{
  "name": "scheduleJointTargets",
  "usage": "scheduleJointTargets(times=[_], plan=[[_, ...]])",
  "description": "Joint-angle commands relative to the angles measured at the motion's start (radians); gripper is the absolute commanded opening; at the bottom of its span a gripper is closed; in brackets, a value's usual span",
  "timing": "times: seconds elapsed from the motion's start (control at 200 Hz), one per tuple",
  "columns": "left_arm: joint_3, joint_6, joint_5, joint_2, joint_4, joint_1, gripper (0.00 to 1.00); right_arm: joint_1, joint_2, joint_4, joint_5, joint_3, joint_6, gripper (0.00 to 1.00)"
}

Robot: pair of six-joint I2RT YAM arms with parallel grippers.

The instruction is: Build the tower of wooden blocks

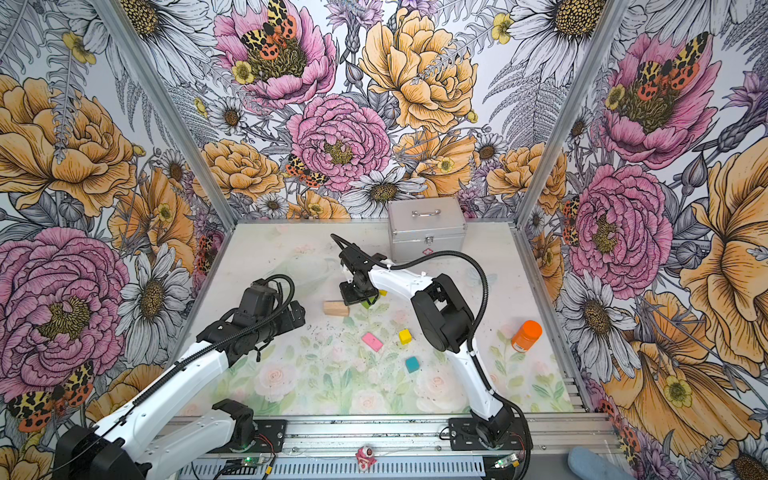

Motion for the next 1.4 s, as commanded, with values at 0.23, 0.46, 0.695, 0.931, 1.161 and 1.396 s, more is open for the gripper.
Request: scheduleJointTargets(times=[0.23,0.46,0.695,0.931,1.161,1.396], plan=[[0.001,-0.007,0.021,-0.013,0.018,0.01,0.99,-0.012,-0.02,-0.003,-0.022,0.066,-0.016,0.0],[0.011,-0.004,0.026,-0.009,0.013,0.01,0.99,-0.002,-0.015,-0.003,-0.038,0.065,-0.013,0.0],[0.005,0.0,0.028,-0.024,0.016,0.007,0.99,0.003,-0.022,-0.001,-0.038,0.038,-0.013,0.0],[0.001,0.0,0.023,-0.026,0.016,0.005,0.99,0.006,-0.026,-0.001,-0.039,0.028,-0.011,0.0],[-0.001,-0.002,0.024,-0.029,0.016,0.007,0.99,0.012,-0.04,-0.001,-0.032,0.007,-0.012,0.0],[-0.004,-0.004,0.025,-0.037,0.014,0.005,0.99,0.012,-0.051,-0.001,-0.022,-0.006,-0.012,0.0]])
